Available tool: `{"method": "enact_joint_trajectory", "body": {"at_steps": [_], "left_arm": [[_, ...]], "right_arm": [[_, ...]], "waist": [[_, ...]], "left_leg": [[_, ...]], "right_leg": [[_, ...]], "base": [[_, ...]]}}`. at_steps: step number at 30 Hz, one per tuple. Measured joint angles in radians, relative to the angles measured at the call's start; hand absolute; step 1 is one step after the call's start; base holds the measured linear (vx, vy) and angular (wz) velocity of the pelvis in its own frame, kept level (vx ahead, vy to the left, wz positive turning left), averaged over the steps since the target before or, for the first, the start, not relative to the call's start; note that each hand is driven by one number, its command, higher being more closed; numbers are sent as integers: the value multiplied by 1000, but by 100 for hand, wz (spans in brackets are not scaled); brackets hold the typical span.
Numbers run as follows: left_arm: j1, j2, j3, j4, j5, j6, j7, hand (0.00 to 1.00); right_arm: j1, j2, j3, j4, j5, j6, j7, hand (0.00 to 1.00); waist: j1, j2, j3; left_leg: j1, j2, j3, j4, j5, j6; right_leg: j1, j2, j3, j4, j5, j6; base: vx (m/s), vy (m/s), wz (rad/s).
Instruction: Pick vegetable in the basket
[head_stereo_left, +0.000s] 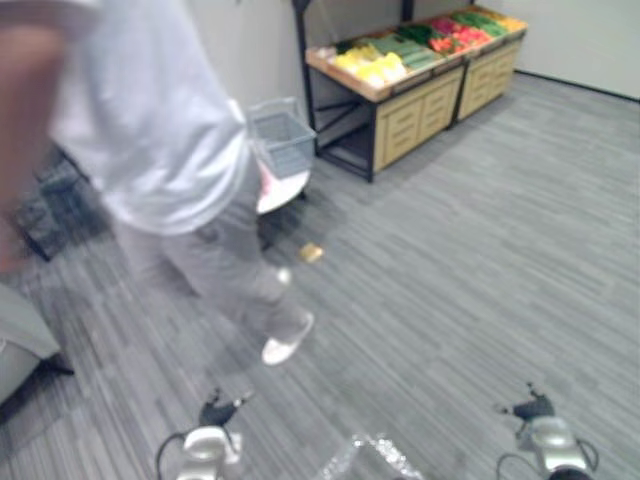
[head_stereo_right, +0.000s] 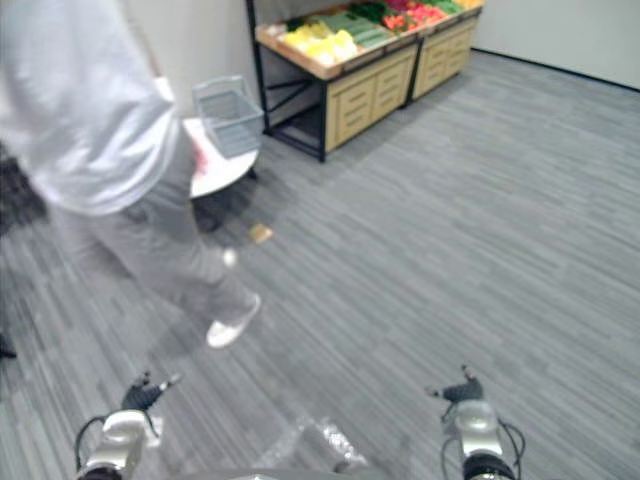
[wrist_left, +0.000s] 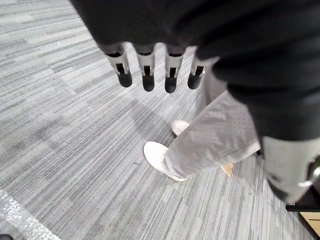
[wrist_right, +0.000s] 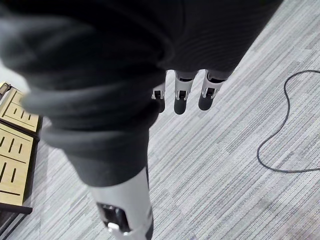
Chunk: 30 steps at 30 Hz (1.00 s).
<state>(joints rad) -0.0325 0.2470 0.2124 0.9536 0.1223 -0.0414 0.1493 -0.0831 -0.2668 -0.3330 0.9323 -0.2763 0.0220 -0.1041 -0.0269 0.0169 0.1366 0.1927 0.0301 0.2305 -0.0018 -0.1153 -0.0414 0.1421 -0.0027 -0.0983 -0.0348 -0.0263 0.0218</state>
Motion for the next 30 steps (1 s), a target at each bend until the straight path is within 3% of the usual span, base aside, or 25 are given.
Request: {"method": "enact_joint_trajectory", "body": {"at_steps": [25,30], "left_arm": [[61,-46,42,5,-40,0,0,0],[64,-49,41,5,-40,1,1,0]], "right_arm": [[7,11,27,18,1,1,0,0],[5,12,26,24,1,8,-3,0]], "waist": [[-2,-5,-12],[-2,-8,-10]], "left_leg": [[19,-17,-25,-30,8,9],[-14,-23,-26,-38,22,15]], "right_leg": [[49,-9,-22,-68,27,12],[12,-14,-26,-68,33,15]], "base": [[-16,-12,2],[-65,-25,2]]}}
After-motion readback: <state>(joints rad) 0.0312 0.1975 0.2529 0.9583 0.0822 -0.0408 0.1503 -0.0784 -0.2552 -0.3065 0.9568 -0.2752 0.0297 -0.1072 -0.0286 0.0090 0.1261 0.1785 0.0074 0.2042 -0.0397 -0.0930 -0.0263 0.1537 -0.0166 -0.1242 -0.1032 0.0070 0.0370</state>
